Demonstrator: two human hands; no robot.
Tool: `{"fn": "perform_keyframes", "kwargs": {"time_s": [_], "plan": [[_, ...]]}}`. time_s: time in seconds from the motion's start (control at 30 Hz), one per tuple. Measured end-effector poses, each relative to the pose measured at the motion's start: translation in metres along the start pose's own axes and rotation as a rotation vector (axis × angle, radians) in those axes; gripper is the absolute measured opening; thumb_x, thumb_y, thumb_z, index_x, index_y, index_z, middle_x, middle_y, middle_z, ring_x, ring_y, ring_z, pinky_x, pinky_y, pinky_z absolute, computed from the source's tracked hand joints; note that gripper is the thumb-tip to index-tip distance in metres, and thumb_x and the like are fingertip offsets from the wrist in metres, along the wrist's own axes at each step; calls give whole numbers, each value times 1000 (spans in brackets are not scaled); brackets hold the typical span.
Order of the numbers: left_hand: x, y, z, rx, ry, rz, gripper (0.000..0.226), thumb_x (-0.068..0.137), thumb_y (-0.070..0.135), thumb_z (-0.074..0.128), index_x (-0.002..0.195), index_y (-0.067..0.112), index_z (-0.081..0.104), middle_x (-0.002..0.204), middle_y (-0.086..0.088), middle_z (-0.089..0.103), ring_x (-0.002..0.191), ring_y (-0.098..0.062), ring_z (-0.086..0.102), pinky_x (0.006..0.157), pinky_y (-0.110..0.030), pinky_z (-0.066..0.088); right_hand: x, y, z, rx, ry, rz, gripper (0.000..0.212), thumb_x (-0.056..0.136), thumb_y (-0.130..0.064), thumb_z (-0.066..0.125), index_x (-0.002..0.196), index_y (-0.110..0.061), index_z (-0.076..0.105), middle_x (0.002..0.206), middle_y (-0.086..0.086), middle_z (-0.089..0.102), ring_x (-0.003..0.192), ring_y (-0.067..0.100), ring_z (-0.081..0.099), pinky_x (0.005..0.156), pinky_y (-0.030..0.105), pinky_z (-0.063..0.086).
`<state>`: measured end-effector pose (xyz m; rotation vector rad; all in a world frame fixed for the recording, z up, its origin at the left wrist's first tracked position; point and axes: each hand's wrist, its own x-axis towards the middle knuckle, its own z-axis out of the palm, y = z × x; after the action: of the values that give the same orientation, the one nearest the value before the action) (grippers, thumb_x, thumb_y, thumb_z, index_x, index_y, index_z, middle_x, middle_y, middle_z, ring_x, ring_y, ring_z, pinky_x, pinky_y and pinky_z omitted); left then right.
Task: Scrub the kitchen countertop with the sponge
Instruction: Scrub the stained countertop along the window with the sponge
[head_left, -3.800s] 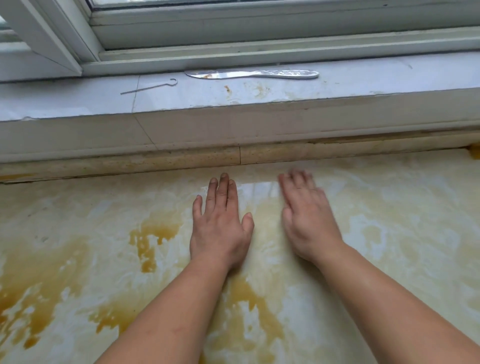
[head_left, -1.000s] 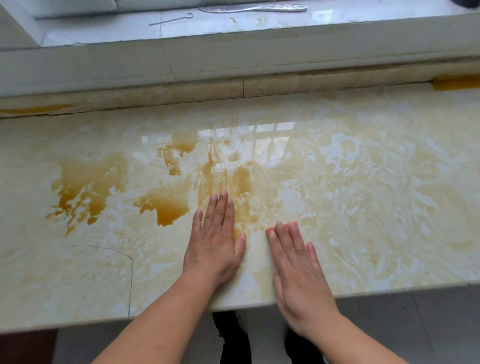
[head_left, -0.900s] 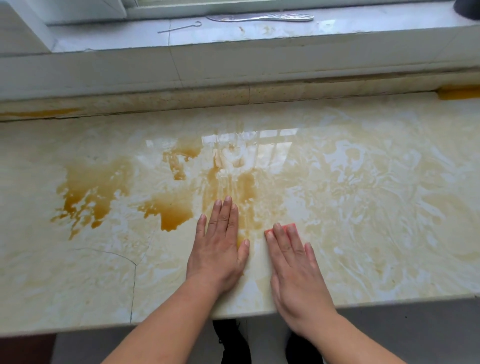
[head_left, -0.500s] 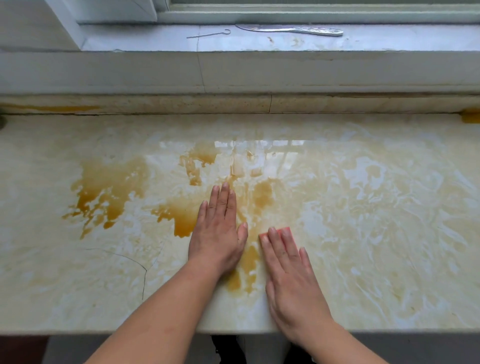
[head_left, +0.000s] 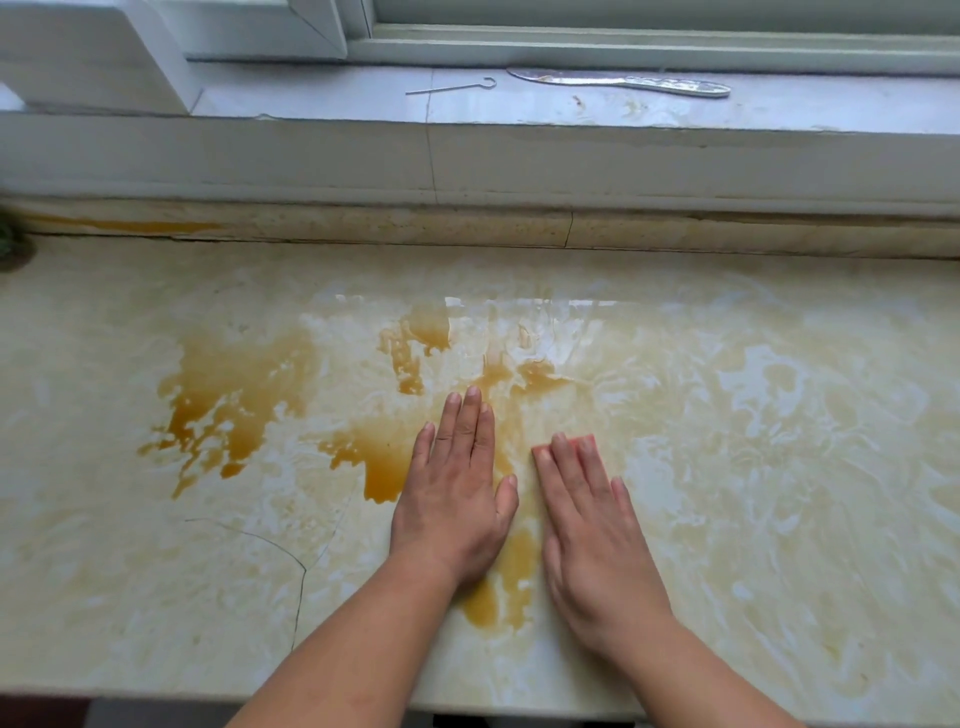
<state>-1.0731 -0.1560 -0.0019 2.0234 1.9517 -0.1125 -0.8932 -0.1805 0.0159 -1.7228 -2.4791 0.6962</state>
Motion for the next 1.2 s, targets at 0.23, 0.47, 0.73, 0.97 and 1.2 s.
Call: {"fn": "perform_keyframes", "kwargs": {"time_s": [0.23,0.47,0.73,0.97,1.2], "plan": [[1,1,0,14,-3,-7,82,95,58,1,161,16,-24,163,-1,-46,149,-16,-44,126,-43,-17,73,-1,-15,75,46,158,73,102,-24,31,163,-28,-9,167,-10,-26,151,11,-30,127,43,-6],[0,1,0,22,-8,-12,82,95,58,1,160,15,-26,161,-1,-48,148,-16,-44,126,-43,-16,66,-4,-16,24,23,53,78,99,-23,32,162,-27,-14,167,-9,-29,151,11,-31,127,42,-6],[0,2,-3,27,-20,-16,82,94,58,-1,159,16,-28,160,0,-49,147,-16,-45,126,-43,-18,81,-5,-15,11,0,28,77,99,-24,31,161,-29,-14,166,-10,-30,149,10,-34,124,39,-13],[0,2,-3,33,-27,-17,82,93,59,-3,158,16,-30,160,1,-50,147,-16,-46,125,-42,-19,107,-7,-25,6,3,11,73,100,-23,28,162,-27,-11,168,-9,-26,151,12,-30,125,39,-10],[0,2,-2,21,-25,-14,82,94,58,-2,157,16,-31,160,0,-50,147,-16,-45,128,-45,-13,96,-4,-22,-22,-11,11,74,99,-25,27,162,-27,-12,167,-9,-29,150,11,-33,123,37,-14]]}}
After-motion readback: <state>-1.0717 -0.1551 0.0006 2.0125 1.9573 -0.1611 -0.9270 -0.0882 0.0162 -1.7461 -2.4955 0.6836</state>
